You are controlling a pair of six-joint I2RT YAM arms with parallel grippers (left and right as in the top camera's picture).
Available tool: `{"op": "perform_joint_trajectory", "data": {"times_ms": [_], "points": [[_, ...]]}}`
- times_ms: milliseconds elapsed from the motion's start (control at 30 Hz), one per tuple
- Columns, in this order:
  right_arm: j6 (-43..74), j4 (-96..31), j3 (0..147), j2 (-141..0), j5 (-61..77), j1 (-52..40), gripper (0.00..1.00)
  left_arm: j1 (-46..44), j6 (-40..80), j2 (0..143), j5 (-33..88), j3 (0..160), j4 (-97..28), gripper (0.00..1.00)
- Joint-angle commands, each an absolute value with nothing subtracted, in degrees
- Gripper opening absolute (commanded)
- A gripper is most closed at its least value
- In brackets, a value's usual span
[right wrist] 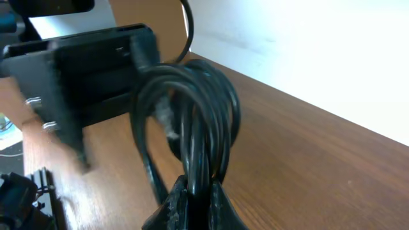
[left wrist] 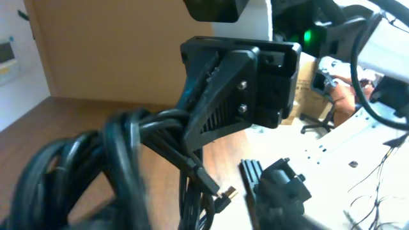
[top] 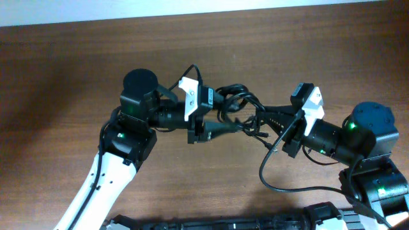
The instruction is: Untangle cables
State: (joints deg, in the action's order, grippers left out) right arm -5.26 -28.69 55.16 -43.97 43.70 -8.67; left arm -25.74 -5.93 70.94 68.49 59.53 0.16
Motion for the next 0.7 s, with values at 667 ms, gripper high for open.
{"op": "perform_joint_trajectory", "data": {"times_ms": [667], "points": [[-5.76, -38.76, 55.4, -44.25, 43.94, -8.6, 0.04, -26.11, 20.78, 70.04, 37.34, 60.25, 15.84, 0.0]]}}
